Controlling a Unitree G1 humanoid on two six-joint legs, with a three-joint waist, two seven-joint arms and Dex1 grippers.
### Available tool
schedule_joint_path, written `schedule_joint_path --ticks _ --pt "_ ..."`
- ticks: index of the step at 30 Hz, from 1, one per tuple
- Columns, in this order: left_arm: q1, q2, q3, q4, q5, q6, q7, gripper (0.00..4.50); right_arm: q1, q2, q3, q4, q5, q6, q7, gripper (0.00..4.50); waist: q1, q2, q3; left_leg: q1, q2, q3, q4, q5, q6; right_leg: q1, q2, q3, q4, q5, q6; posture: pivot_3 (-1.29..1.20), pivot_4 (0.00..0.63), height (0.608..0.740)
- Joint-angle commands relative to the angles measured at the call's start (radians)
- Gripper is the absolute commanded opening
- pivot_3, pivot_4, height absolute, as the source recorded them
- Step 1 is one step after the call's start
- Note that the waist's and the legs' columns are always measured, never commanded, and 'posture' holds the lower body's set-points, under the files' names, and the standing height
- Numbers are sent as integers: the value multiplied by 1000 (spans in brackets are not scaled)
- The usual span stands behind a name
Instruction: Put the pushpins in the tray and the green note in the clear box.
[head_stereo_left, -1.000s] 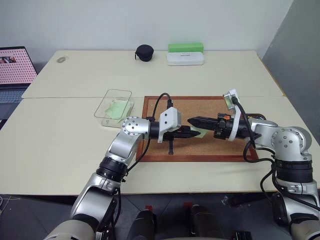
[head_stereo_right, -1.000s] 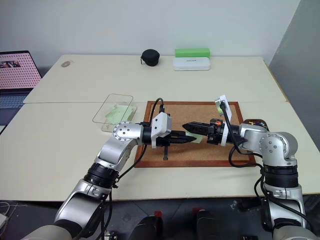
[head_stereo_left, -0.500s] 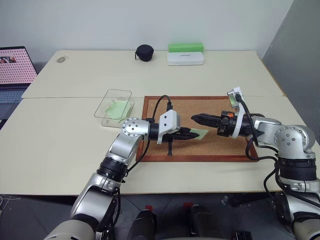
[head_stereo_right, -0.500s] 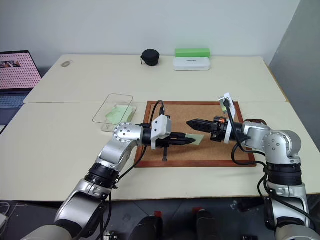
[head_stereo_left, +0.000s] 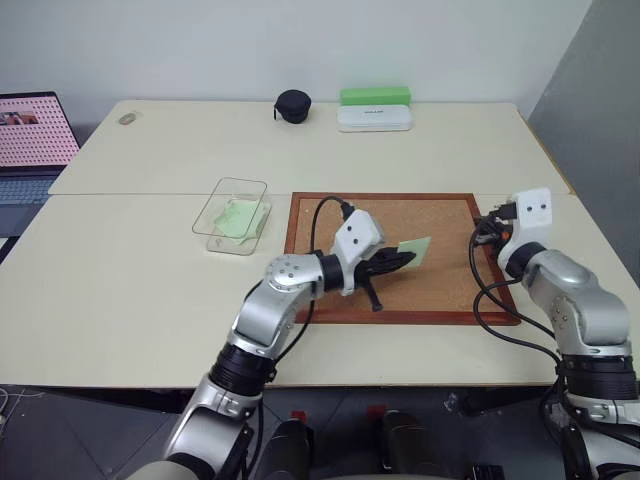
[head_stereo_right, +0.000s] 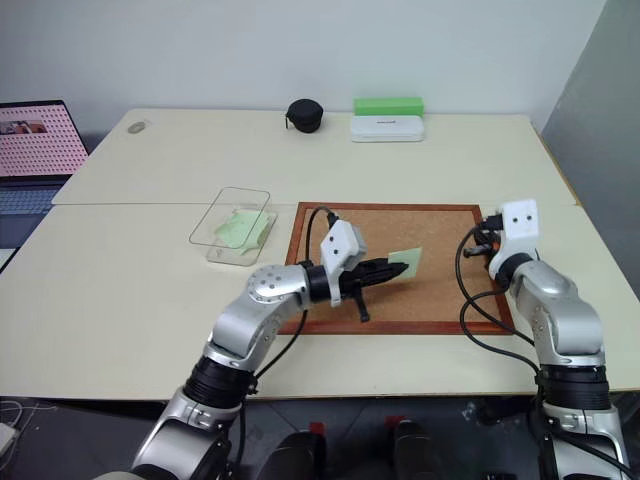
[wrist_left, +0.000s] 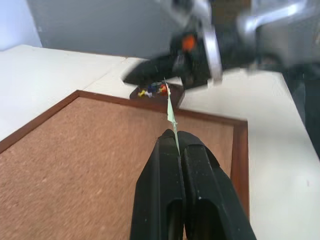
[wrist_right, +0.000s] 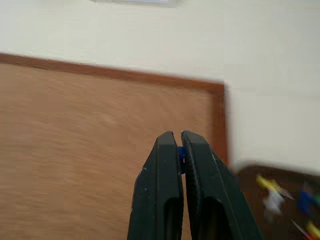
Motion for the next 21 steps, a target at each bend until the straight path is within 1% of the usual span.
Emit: schedule_joint_path --ticks 1,4,7,15,16,19,21 --pt "-9 -8 -13 -44 9 16 39 5 -31 -29 -29 98 -90 -105 -45 0 -2 0 0 0 0 0 0 0 0 0 0 0 0 0 0 0 150 740" --pt "-27 18 -26 -23 29 -4 28 5 -53 -52 -14 184 -140 -165 -35 0 -5 0 0 2 1 1 -1 0 0 0 1 1 1 0 0 0 150 740" --pt "-43 17 -8 -15 10 12 35 5 -67 -72 15 248 -186 -225 -3 0 -5 0 0 3 1 2 -1 0 0 0 1 2 1 0 0 0 150 740" --pt "-51 41 -4 -8 0 14 25 5 -103 -78 15 327 -225 -285 31 0 -4 0 0 3 1 2 -1 0 0 0 1 2 1 1 -1 0 150 740" --pt "-54 41 -1 -7 -4 17 24 0 -107 -78 14 330 -227 -285 33 276 -4 0 0 3 1 2 -1 0 0 0 1 2 1 1 -1 0 150 740" --pt "-62 45 4 5 -3 13 22 0 -114 -75 9 335 -226 -284 45 877 -3 0 0 3 0 2 -1 0 0 1 1 2 1 1 -1 0 150 740" --pt "-63 47 6 13 0 9 23 0 -111 -74 7 333 -226 -283 50 1383 -3 0 0 3 0 2 -1 0 0 1 1 2 1 1 -1 0 150 740"
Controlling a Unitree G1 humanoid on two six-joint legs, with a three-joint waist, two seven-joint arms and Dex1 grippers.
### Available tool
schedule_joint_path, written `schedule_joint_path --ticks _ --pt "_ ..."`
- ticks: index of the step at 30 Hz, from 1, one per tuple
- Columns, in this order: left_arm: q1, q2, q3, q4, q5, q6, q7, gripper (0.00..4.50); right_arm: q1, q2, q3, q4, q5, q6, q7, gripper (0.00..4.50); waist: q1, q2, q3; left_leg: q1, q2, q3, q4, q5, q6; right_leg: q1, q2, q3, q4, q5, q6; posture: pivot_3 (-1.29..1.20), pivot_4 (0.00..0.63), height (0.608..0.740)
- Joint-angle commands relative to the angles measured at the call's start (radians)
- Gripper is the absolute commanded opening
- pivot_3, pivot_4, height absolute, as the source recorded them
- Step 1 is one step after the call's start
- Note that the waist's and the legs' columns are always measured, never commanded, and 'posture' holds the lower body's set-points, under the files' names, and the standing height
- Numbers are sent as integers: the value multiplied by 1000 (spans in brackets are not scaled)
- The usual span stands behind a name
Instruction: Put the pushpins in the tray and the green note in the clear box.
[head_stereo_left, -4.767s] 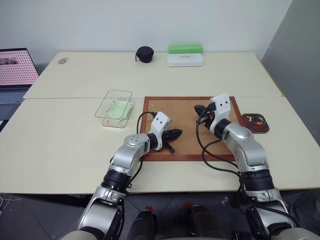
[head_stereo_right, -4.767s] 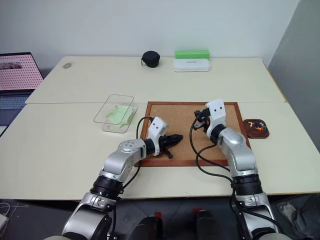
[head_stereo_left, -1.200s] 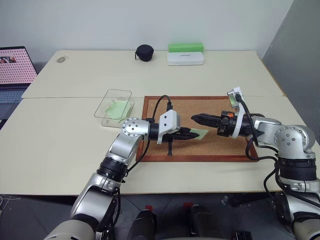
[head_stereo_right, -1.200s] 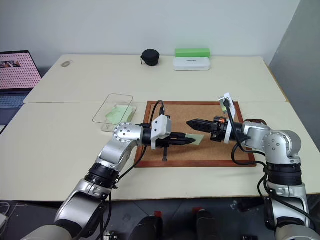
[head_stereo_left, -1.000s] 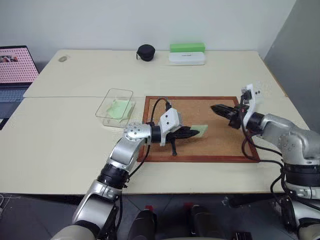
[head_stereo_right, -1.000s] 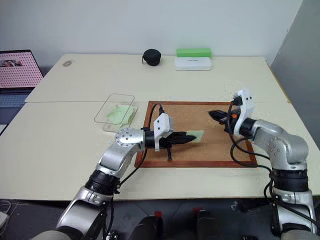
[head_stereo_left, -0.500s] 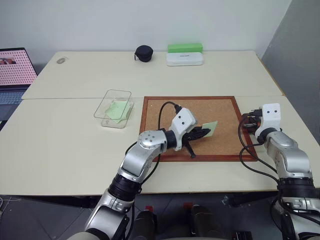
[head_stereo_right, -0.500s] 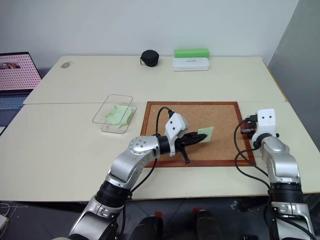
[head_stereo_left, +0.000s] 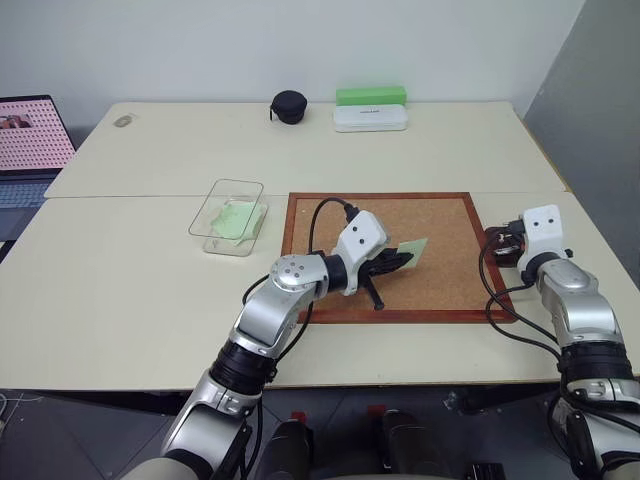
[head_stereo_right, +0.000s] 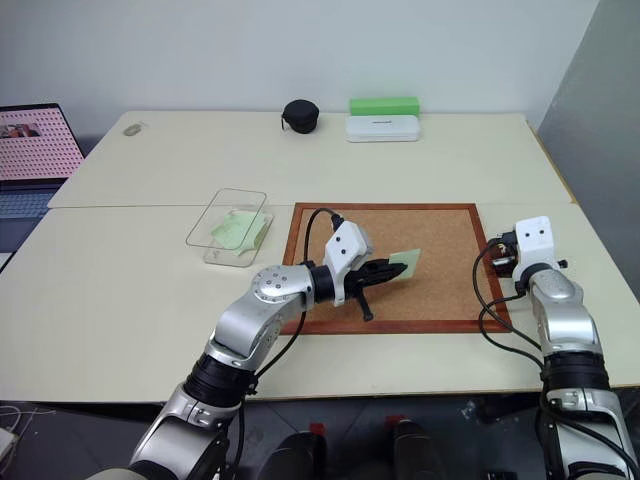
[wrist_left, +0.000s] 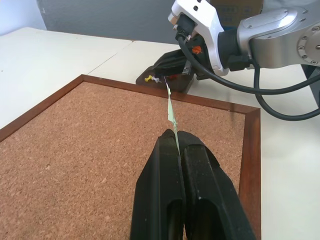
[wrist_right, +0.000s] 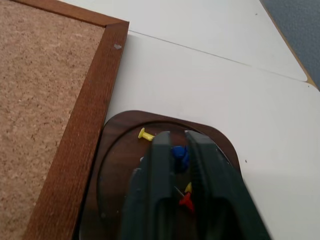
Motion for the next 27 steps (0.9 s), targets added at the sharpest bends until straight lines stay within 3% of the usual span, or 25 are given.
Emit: schedule_joint_path --ticks 1,15,27 --pt "-20 3 18 -3 -7 -15 1 0 -18 -15 -19 -21 -6 -20 15 1627 0 0 0 0 0 0 0 0 0 0 0 0 0 0 0 0 150 740" --pt "-13 11 9 -12 -11 -12 -6 0 17 -8 -31 -75 -7 -4 10 4454 0 0 0 0 0 0 0 0 0 0 0 0 0 0 -1 0 150 740" --pt "-12 13 5 -8 -4 -18 -7 0 17 -23 -42 -78 -26 -9 -1 4454 0 0 0 0 0 0 0 0 0 0 0 0 0 0 -1 0 150 740"
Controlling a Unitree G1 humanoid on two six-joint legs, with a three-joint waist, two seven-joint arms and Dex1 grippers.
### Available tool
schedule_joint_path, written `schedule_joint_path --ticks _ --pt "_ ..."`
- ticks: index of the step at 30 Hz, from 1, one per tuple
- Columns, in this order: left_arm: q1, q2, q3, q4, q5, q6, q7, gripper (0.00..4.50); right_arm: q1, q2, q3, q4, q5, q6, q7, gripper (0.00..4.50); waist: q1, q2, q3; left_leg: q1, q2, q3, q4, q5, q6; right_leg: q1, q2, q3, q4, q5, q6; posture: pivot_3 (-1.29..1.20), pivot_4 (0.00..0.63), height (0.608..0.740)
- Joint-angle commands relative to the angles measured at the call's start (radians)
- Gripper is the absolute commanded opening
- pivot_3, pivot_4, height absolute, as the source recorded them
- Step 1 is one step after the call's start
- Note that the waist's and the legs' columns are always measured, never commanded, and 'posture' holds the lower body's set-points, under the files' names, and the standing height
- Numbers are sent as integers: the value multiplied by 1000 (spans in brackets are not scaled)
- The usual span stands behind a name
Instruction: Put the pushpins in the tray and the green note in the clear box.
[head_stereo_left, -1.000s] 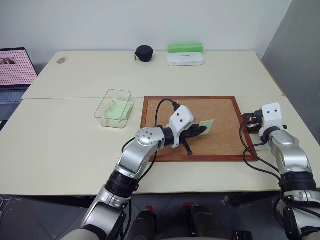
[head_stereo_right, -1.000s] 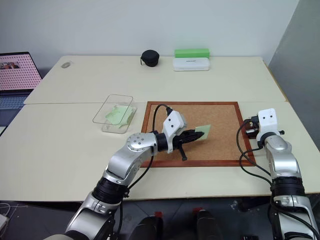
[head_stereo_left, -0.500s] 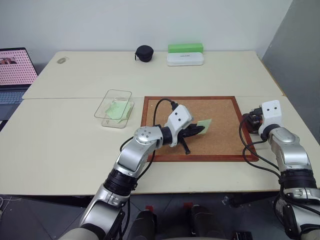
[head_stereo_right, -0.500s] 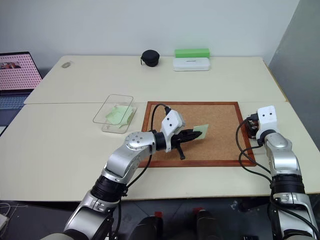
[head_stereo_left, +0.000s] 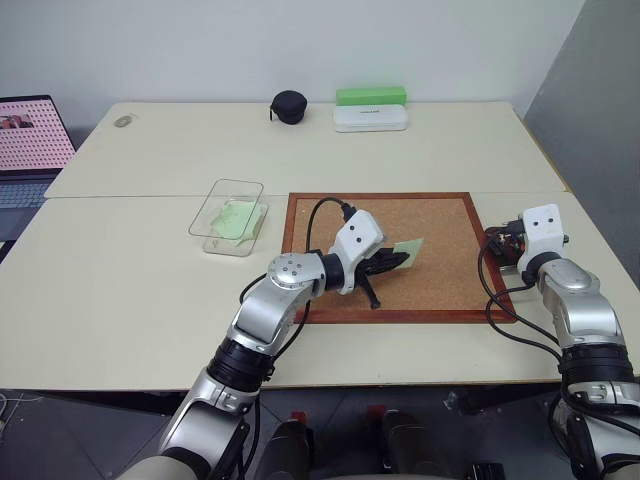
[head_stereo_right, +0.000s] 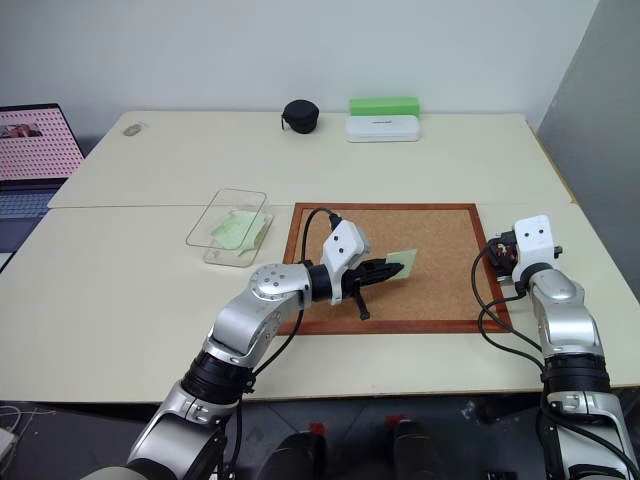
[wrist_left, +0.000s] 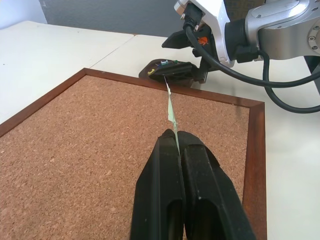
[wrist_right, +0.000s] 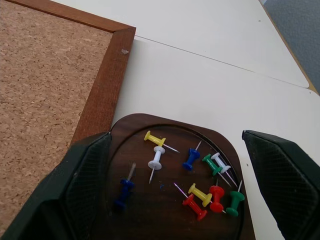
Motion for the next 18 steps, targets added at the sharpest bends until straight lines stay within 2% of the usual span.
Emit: schedule_joint_path --ticks 1,18 --pt "-11 -1 1 -24 -3 -19 -2 0 -14 -26 -43 -33 -11 -19 -22 4454 0 0 0 0 0 0 0 0 0 0 0 0 0 0 0 0 150 740" --pt "-5 -1 5 -31 -2 -19 8 0 -9 -8 -127 -85 75 20 -13 4454 0 0 0 0 0 0 0 0 0 0 0 0 0 0 0 0 150 740"
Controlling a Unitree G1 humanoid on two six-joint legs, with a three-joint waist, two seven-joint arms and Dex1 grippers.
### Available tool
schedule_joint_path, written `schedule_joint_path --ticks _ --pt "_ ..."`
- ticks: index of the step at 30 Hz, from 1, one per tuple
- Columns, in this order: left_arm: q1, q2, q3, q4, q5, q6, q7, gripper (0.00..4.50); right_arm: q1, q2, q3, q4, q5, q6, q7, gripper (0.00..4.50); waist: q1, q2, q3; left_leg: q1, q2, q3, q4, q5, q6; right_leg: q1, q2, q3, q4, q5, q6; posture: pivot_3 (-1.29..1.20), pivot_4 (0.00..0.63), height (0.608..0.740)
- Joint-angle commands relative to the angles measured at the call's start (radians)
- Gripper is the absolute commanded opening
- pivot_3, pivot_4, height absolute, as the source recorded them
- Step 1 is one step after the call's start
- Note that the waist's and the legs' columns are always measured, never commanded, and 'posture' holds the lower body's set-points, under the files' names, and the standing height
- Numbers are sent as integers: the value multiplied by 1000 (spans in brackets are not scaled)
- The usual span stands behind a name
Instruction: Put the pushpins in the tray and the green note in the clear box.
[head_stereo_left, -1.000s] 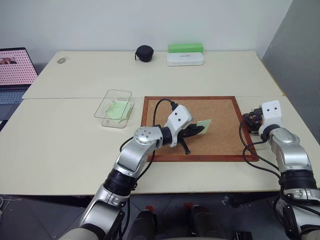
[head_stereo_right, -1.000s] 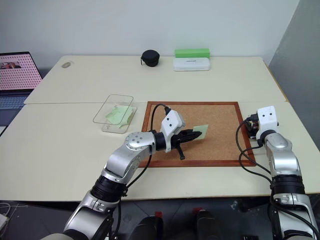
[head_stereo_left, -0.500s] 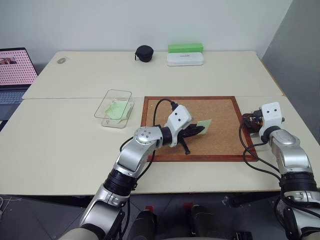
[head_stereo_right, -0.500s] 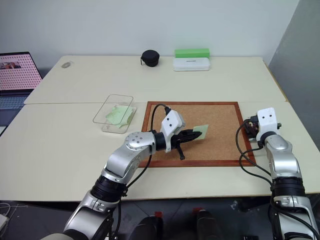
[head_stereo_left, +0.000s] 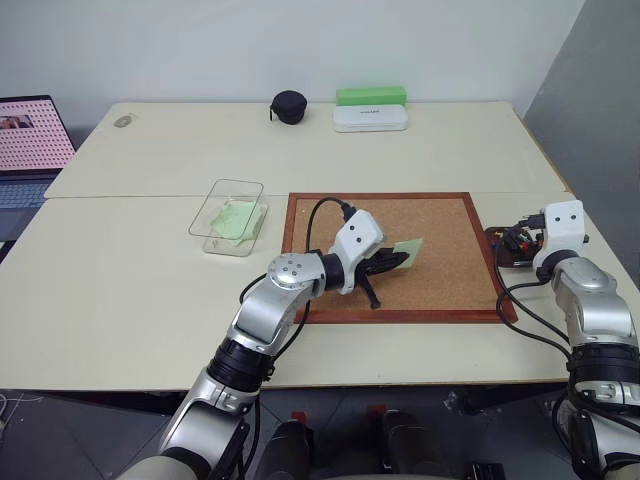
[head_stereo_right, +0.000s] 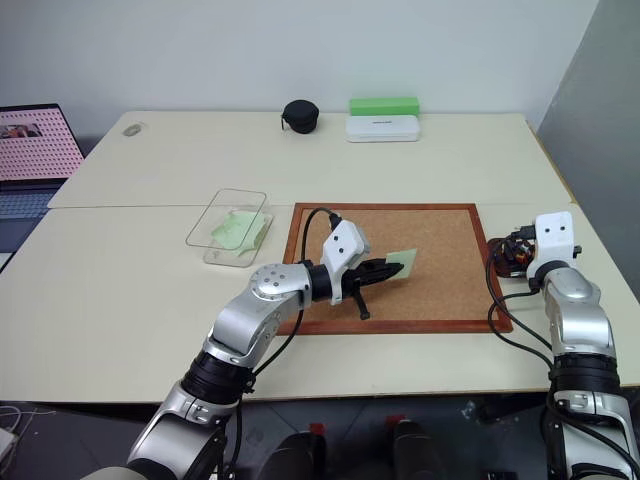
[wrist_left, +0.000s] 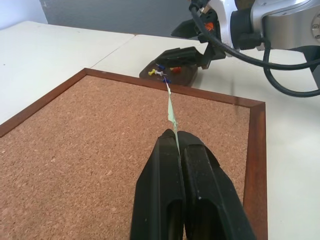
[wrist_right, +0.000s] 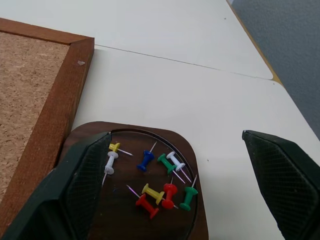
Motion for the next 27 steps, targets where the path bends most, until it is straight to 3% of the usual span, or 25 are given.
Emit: schedule_joint_path --ticks 1,4,8,15,20,25,27 --pt "-4 0 6 -33 -3 -17 5 0 -1 1 -47 -104 55 -1 33 4454 0 0 0 0 0 0 0 0 0 0 0 0 0 0 0 0 150 740" --pt "3 6 11 -44 -4 -8 9 0 54 6 -31 -237 137 29 146 4454 0 0 0 0 0 0 0 0 0 0 0 0 0 0 0 0 150 740" --pt "4 -1 94 -48 -27 24 79 0 192 -3 22 -566 328 155 323 4454 2 1 0 0 0 -2 0 0 0 1 0 -1 0 0 0 0 150 740" --pt "-74 0 310 42 95 -6 455 0 220 41 109 -878 496 302 323 4454 0 1 0 0 0 -2 3 0 0 1 0 -2 0 -3 5 0 150 740" --pt "-123 27 449 75 199 3 740 0 133 96 160 -965 574 371 279 4454 0 0 1 0 1 -3 3 0 0 1 1 -2 1 -3 6 0 150 740" --pt "-133 22 528 121 217 31 879 0 96 112 200 -957 581 376 282 4454 13 -2 0 -1 -1 -4 3 0 0 1 -1 -4 0 -1 4 0 150 740" --pt "-129 13 541 128 197 40 881 398 92 114 205 -951 581 372 282 4468 15 -3 1 -2 -1 -4 4 0 0 1 -1 -4 0 0 2 0 150 740"
